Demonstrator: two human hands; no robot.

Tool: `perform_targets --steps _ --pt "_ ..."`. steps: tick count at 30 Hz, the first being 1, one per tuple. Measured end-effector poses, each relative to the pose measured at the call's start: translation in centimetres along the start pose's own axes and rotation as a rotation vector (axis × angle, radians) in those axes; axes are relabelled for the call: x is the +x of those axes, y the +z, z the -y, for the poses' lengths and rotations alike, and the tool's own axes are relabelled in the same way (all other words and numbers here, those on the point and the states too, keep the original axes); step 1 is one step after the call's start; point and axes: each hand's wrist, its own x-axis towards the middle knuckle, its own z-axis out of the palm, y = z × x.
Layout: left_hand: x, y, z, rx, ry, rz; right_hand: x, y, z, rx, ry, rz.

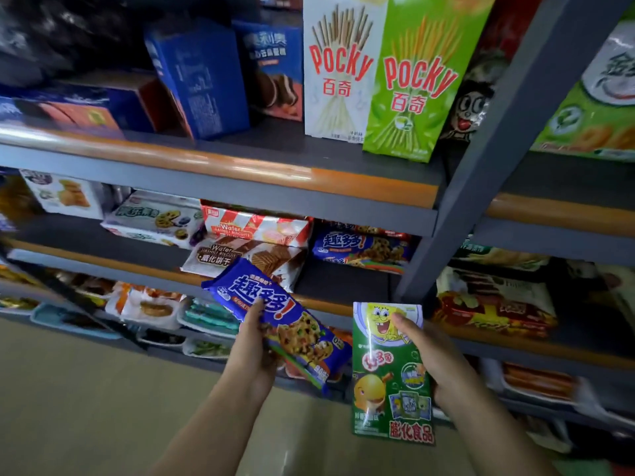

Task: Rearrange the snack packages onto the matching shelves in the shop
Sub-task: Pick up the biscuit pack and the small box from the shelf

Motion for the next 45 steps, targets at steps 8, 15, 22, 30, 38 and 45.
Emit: perform_targets --steps 8,15,22,30,38,45 --pt "3.8 2.5 -0.2 0.051 -0.201 0.068 -1.1 -0.8 -0.4 0.11 0.019 -0.165" --pt "6.4 4.2 -2.2 0.097 -0.191 -0.062 -2.7 0.8 -1.4 0.201 0.027 -0.268" --pt "8.1 7.5 -1.0 0.168 -0.34 0.042 -4.1 2.1 -1.1 0.307 0.038 -0.308" --pt "9.0 8.2 0.0 0.556 -0.476 0.228 -4.5 2.4 -1.1 0.342 0.012 -0.32" --pt "8.2 5.1 -2.3 1.021 0.265 0.356 -3.3 3.4 -1.4 0.307 0.017 -0.267" --pt "11.5 2.8 -4.1 1.728 0.786 0.338 -2.2 5.1 -1.1 0.289 0.027 -0.216"
